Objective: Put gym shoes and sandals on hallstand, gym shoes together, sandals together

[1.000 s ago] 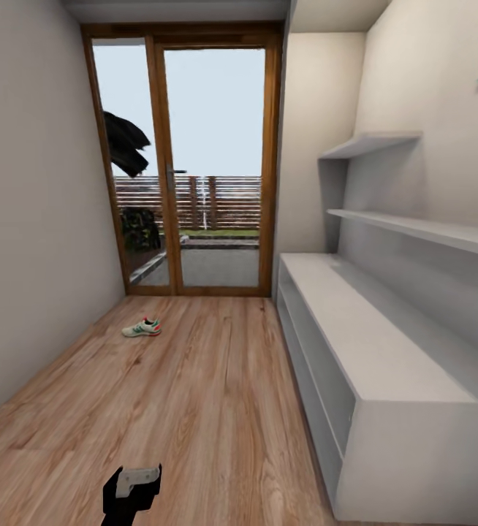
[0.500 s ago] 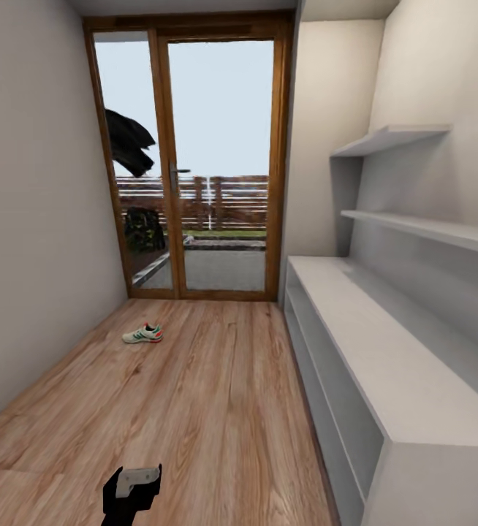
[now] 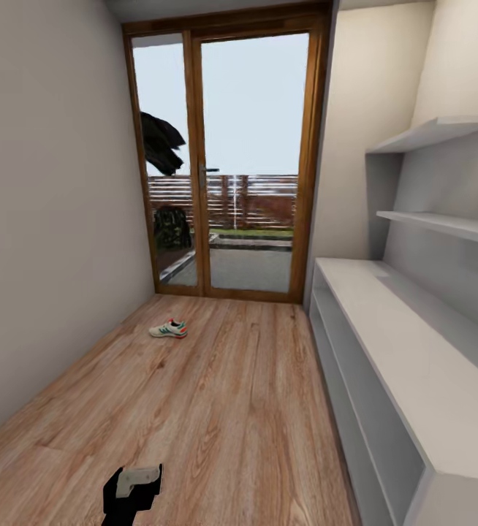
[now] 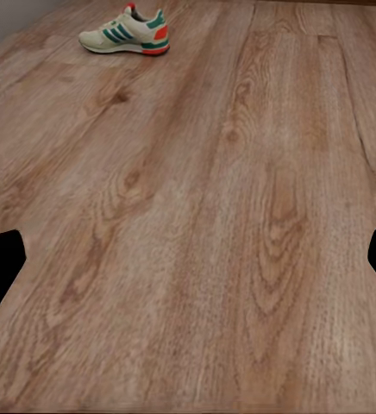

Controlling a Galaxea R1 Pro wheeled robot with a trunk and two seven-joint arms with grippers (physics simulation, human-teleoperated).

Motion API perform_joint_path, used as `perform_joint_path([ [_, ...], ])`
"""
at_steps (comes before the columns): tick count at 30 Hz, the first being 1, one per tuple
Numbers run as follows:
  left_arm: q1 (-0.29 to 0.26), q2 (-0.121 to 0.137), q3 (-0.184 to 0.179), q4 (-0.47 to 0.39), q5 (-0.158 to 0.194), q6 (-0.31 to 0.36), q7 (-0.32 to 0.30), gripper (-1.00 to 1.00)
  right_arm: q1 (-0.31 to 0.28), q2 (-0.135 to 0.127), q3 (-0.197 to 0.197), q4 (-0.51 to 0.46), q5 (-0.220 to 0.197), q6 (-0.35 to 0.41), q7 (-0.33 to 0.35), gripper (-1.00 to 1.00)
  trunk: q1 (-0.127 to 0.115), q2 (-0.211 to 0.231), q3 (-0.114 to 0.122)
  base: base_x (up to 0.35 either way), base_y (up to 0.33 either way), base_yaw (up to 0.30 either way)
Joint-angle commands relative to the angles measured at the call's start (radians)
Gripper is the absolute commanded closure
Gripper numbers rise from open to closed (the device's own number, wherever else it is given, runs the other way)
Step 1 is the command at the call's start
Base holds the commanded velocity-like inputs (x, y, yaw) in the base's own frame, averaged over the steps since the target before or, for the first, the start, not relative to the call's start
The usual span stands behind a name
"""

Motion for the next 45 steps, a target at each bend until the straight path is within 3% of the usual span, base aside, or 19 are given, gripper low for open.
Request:
perform_joint_path([
  [1, 0.000, 0.000, -0.002, 0.001, 0.001, -0.003, 0.003, -1.00, 0.000, 0.000, 0.000, -0.001, 0.003, 0.000, 0.000, -1.00, 0.000, 0.000, -0.001, 0.001, 0.000, 0.282],
  [11, 0.000, -0.006, -0.002, 0.001, 0.001, -0.004, 0.003, -1.00, 0.000, 0.000, 0.000, 0.000, 0.003, 0.000, 0.000, -1.00, 0.000, 0.000, -0.005, -0.090, -0.085, 0.283],
  [27, 0.000, -0.008, -0.003, 0.000, 0.001, -0.004, 0.003, -1.00, 0.000, -0.002, 0.000, 0.000, 0.003, 0.000, 0.000, -1.00, 0.000, 0.000, -0.010, -0.108, -0.270, 0.283],
  [45, -0.001, -0.007, -0.002, 0.001, 0.001, -0.004, 0.003, -1.00, 0.000, -0.001, 0.000, 0.000, 0.003, 0.000, 0.000, -1.00, 0.000, 0.000, -0.016, 0.070, -0.011, 0.283],
])
